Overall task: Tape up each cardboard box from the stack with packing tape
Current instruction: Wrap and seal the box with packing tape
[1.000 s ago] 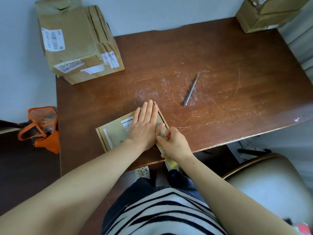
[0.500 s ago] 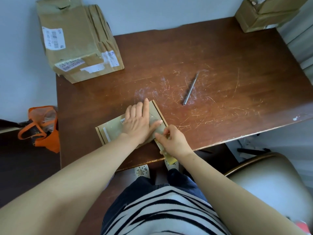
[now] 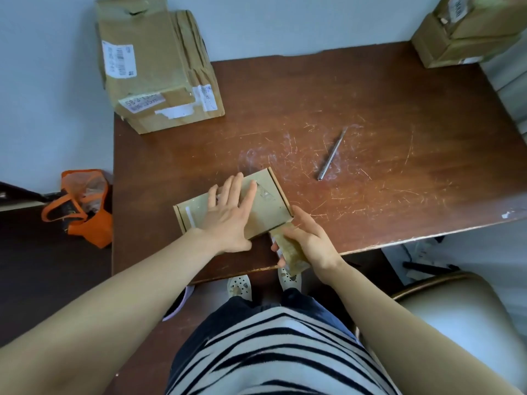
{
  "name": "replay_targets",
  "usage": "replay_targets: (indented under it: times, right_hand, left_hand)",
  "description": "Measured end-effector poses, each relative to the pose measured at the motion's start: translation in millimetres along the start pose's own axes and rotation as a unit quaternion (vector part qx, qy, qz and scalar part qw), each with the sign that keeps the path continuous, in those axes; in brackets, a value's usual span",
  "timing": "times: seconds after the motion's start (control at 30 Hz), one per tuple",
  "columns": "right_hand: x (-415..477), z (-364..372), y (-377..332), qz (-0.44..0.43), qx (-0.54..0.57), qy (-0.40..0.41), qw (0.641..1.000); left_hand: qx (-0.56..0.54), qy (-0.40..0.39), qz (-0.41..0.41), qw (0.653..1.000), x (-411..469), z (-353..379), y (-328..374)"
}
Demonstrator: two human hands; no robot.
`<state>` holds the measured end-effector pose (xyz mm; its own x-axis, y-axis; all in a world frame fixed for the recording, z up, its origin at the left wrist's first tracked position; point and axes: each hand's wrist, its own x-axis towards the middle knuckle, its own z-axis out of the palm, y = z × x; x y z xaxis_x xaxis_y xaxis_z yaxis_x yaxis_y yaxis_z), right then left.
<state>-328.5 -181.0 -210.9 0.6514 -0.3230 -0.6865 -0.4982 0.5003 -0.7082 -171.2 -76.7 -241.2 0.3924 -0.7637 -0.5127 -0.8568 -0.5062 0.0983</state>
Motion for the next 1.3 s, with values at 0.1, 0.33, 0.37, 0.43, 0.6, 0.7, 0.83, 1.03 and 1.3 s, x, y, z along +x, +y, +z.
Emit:
replay_targets:
  times: [0.1, 0.33, 0.37, 0.43, 0.6, 0.7, 0.83, 1.03, 1.3]
  right_hand:
    - [-11, -4, -19, -0.014, -0.004, -0.017, 1.000]
    - [-9, 21, -102, -0.102, -0.047, -0.038, 0.993]
    - [-3, 29, -112, -0.101, -0.059, -0.030, 0.993]
    - [12, 40, -129, -0.095, -0.082, -0.015, 0.992]
    - [27, 54, -144, -0.127, -0.189, -0.014, 0.974]
    - [14, 50, -133, -0.216, -0.230, 0.020, 0.949]
    - [5, 34, -74, -0.133, -0.182, 0.057, 0.973]
    - [38, 32, -63, -0.069, -0.175, 0.052, 0.981]
    - [47, 37, -73, -0.072, -0.108, 0.022, 0.991]
  left_hand:
    - [-0.060, -0.040, 0.005, 0.997, 1, -21, -7]
    - [-0.374, -0.153, -0.010, 0.915, -6, -78, -41]
    - [-0.365, -0.119, -0.004, 0.923, -8, -80, -38]
    - [-0.299, -0.057, -0.003, 0.952, -11, -81, -26]
    - [-0.052, 0.138, -0.112, 0.983, -8, -62, -9]
    - [-0.052, 0.157, -0.097, 0.981, 1, -65, -18]
    - [-0.047, 0.133, -0.090, 0.986, 6, -73, -28]
    - [-0.089, 0.024, -0.093, 0.991, 4, -84, -24]
    - [-0.013, 0.144, 0.028, 0.989, 29, -80, -1]
